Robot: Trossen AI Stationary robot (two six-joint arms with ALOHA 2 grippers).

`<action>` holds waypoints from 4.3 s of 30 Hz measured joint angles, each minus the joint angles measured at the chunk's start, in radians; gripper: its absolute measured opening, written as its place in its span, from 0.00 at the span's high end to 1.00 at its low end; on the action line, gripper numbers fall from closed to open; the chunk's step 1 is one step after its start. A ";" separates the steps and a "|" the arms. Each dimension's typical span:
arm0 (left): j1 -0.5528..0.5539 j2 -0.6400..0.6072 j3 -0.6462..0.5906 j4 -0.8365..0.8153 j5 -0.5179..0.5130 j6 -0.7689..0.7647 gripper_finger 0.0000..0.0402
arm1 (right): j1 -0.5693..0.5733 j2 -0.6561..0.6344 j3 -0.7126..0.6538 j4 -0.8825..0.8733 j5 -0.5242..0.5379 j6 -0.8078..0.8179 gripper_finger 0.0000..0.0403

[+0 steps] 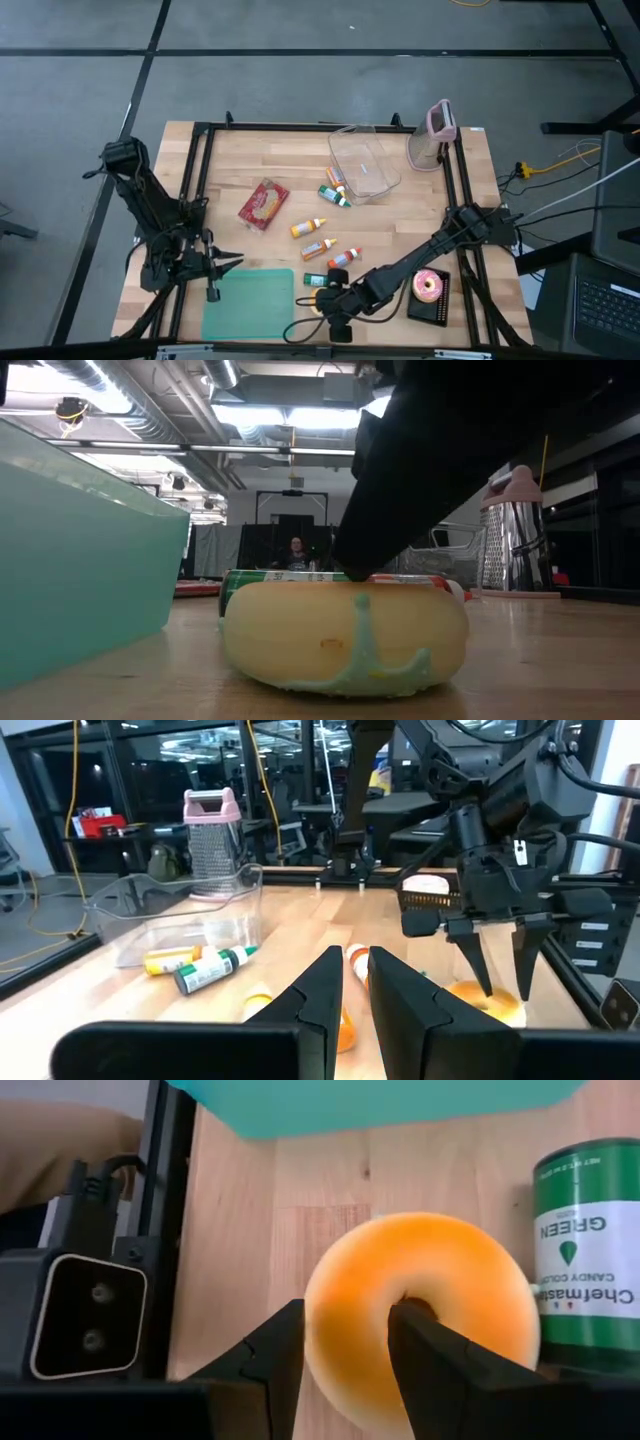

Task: Pick & Place Food Item
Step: Stack the yellow donut on top of the pink donut in the black basket

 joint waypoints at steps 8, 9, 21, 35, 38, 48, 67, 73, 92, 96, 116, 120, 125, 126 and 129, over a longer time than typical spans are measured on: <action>0.000 0.000 0.000 -0.002 -0.001 0.003 0.88 | -0.002 0.004 0.000 0.005 -0.050 0.009 0.64; 0.000 0.000 0.000 -0.002 0.000 0.003 0.88 | -0.002 0.007 0.000 0.010 -0.060 0.015 0.64; 0.000 0.000 0.000 -0.005 0.007 0.003 0.88 | -0.002 0.045 0.001 0.030 -0.074 0.038 0.64; 0.000 0.000 0.000 -0.008 0.007 0.002 0.88 | -0.008 0.054 0.009 0.027 -0.063 0.029 0.97; 0.000 0.000 0.000 -0.008 0.007 -0.005 0.88 | -0.009 0.054 0.043 0.021 -0.113 0.027 0.97; 0.000 0.000 0.000 -0.008 0.007 -0.005 0.88 | 0.015 0.047 0.365 -0.281 -0.068 -0.030 0.99; 0.005 0.000 0.000 -0.004 0.007 0.013 0.88 | 0.289 0.016 0.623 -1.207 0.334 0.933 0.99; 0.008 0.000 0.000 -0.003 0.016 0.012 0.88 | 0.401 0.013 0.469 -1.206 0.270 1.304 0.99; 0.009 0.000 0.000 -0.002 0.004 0.021 0.88 | 0.470 -0.268 -0.012 -1.209 0.214 1.576 0.99; 0.009 0.000 0.000 -0.002 0.005 0.021 0.88 | 0.470 -0.288 -0.048 -1.199 0.238 1.576 0.99; 0.009 0.000 0.000 0.000 0.007 0.019 0.88 | 0.497 -0.288 -0.150 -1.006 0.214 1.576 0.99; 0.009 0.000 0.000 0.000 0.007 0.019 0.88 | 0.500 -0.288 -0.150 -0.996 0.214 1.576 0.99; 0.009 0.000 0.000 0.000 0.007 0.019 0.88 | 0.500 -0.288 -0.150 -0.997 0.214 1.576 0.99; 0.009 0.000 0.000 0.000 0.007 0.019 0.88 | 0.500 -0.288 -0.150 -0.997 0.214 1.576 0.99; 0.008 0.000 0.000 0.000 0.007 0.019 0.88 | 0.500 -0.288 -0.150 -0.997 0.214 1.575 0.99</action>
